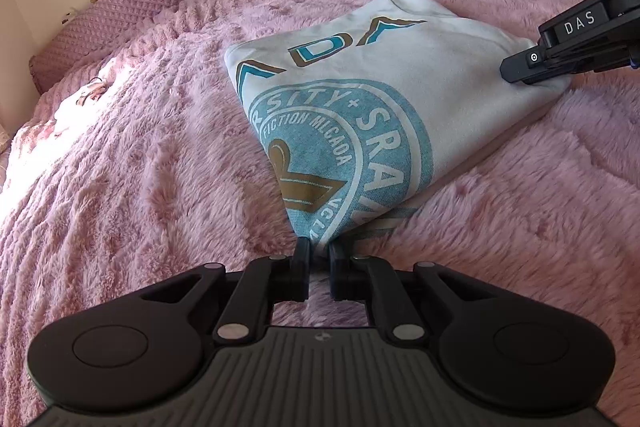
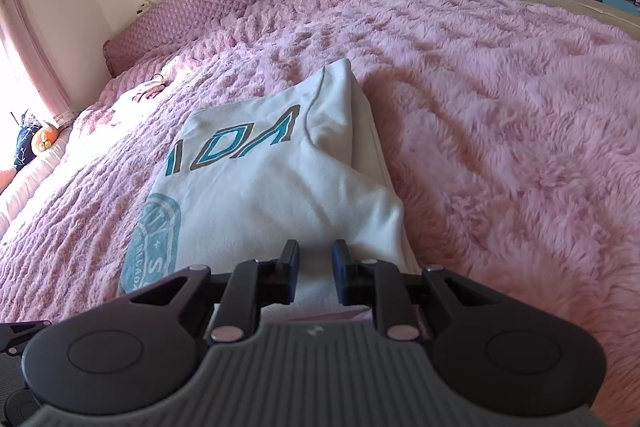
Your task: Fold small clothes
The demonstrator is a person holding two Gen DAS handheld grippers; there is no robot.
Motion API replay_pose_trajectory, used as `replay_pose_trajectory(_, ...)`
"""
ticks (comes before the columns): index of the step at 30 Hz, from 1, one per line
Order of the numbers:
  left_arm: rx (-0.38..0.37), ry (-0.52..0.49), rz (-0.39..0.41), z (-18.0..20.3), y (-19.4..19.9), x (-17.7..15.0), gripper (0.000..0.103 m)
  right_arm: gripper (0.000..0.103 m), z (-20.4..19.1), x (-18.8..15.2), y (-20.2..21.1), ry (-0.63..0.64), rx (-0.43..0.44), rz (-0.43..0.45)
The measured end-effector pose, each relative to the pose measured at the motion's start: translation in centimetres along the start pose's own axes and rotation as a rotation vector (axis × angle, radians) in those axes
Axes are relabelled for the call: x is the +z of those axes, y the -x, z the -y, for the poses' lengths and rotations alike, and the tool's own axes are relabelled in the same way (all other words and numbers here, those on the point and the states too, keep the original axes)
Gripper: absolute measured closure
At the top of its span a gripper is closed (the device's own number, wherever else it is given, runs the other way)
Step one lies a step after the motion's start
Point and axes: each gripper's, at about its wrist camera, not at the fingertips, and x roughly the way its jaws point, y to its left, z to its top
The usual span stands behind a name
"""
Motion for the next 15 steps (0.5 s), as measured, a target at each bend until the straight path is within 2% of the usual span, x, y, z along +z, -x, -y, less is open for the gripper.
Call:
replay_pose_trajectory(2,-0.021,0.017,-0.008,-0.5,0.6,0.2,0.092,0.089,0.0,0.0,0.0,0.001,-0.002,-0.002)
replay_pose_trajectory(3,-0.016,0.025,-0.015,-0.8,0.9,0.2,0.086,0.089,0.0,0.1,0.0,-0.001,-0.002,-0.002)
replay_pose_trajectory(5,-0.018,0.06,-0.014,-1.8,2.0,-0.1,0.085,0.089,0.1,0.3,0.0,-0.006,-0.002,-0.006)
replay_pose_trajectory(9,-0.024,0.175,0.072,-4.1,4.3,0.0,0.083,0.081,-0.2,0.9,1.1,-0.005,0.034,0.043)
replay_pose_trajectory(11,-0.09,0.284,0.141,-5.6,4.8,0.9,0.082,0.072,-0.6,1.5,1.5,0.004,0.072,0.083)
replay_pose_trajectory(12,-0.143,0.344,0.171,-6.3,4.8,1.3,0.08,0.071,-0.8,1.8,1.5,0.006,0.087,0.091)
replay_pose_trajectory(13,-0.21,0.413,0.194,-7.0,4.4,1.9,0.074,0.071,-1.1,2.2,1.3,0.013,0.094,0.097)
replay_pose_trajectory(15,-0.292,0.5,0.196,-7.6,3.1,2.6,0.073,0.071,-1.6,2.8,0.8,0.025,0.106,0.104)
